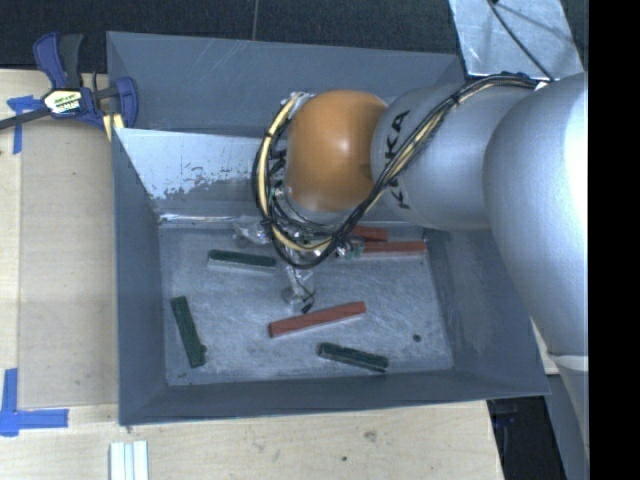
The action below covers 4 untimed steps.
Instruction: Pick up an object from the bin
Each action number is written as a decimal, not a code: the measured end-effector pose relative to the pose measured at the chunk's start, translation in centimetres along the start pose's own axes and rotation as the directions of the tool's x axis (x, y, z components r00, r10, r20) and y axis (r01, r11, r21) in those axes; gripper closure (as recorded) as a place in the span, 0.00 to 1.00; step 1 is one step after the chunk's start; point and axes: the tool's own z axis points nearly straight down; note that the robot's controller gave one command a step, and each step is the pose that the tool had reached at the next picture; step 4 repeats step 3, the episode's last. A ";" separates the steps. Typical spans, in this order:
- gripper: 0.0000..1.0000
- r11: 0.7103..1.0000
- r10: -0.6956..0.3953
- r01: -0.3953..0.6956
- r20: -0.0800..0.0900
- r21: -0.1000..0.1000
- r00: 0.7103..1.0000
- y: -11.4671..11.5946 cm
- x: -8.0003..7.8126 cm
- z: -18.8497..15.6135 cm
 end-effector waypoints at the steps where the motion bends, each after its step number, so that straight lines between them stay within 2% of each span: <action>1: 1.00 1.000 0.002 -0.002 0.006 0.002 1.000 0.0 -0.2 -0.6; 2: 1.00 0.998 -0.060 0.060 0.011 0.009 0.998 -0.1 2.9 -11.9; 3: 1.00 0.951 -0.309 0.309 0.010 0.012 0.951 -2.8 0.3 -19.6; 4: 1.00 0.951 -0.309 0.309 0.010 0.012 0.951 -2.8 0.3 -19.6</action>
Offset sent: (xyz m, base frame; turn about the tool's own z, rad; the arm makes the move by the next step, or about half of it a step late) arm 0.0000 0.0000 0.0000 0.0000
